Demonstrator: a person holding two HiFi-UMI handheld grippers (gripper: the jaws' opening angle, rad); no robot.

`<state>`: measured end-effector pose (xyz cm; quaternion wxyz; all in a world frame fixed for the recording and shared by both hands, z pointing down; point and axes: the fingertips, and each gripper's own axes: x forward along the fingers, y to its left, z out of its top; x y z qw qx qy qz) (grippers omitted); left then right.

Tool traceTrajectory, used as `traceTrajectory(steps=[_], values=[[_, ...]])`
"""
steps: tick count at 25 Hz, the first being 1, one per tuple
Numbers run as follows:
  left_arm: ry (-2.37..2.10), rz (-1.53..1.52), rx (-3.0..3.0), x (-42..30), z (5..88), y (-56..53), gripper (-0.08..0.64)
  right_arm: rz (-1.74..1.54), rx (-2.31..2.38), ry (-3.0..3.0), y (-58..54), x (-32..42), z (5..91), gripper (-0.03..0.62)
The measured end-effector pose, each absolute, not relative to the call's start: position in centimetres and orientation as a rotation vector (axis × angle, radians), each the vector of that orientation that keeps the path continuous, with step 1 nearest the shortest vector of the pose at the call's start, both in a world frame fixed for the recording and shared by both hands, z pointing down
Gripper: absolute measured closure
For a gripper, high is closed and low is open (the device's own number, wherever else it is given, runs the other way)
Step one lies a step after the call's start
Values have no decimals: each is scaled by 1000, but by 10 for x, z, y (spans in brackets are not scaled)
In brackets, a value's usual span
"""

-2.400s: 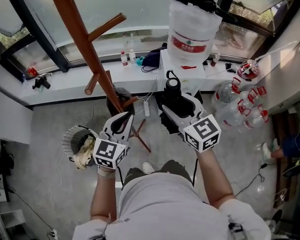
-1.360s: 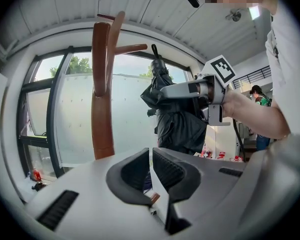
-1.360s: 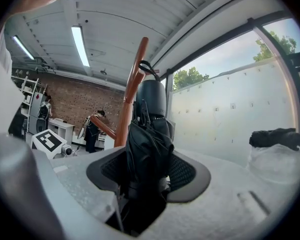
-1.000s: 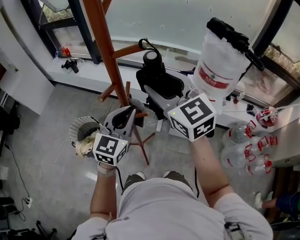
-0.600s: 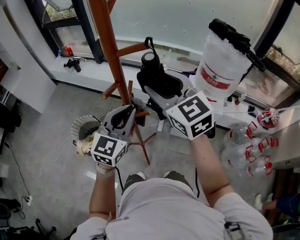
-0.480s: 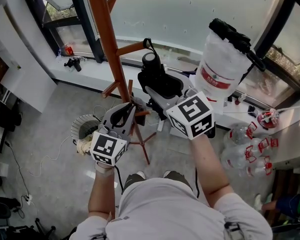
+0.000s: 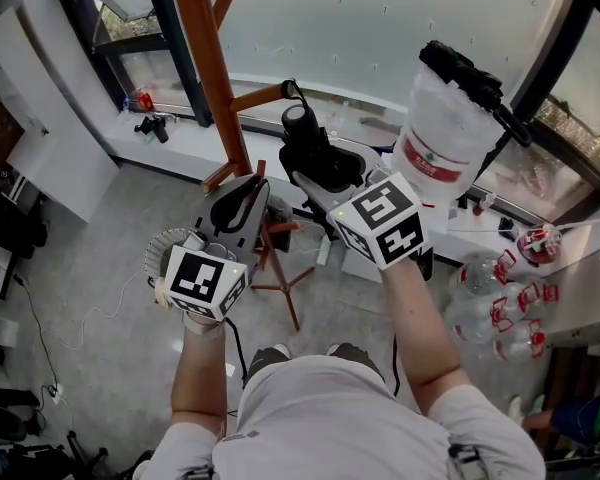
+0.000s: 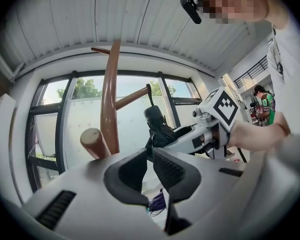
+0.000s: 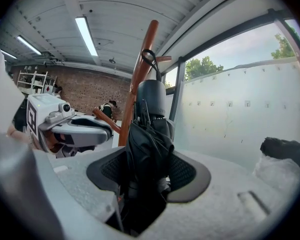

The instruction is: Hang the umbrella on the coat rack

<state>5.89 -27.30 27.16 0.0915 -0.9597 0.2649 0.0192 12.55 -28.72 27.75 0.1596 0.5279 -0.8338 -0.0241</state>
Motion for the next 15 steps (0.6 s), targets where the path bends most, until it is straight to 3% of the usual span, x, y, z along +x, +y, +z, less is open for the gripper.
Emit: traceTrajectory(steps=[15], values=[[798, 47, -2845, 61, 270, -272, 538, -63, 1385, -2326, -295, 127, 279, 368]])
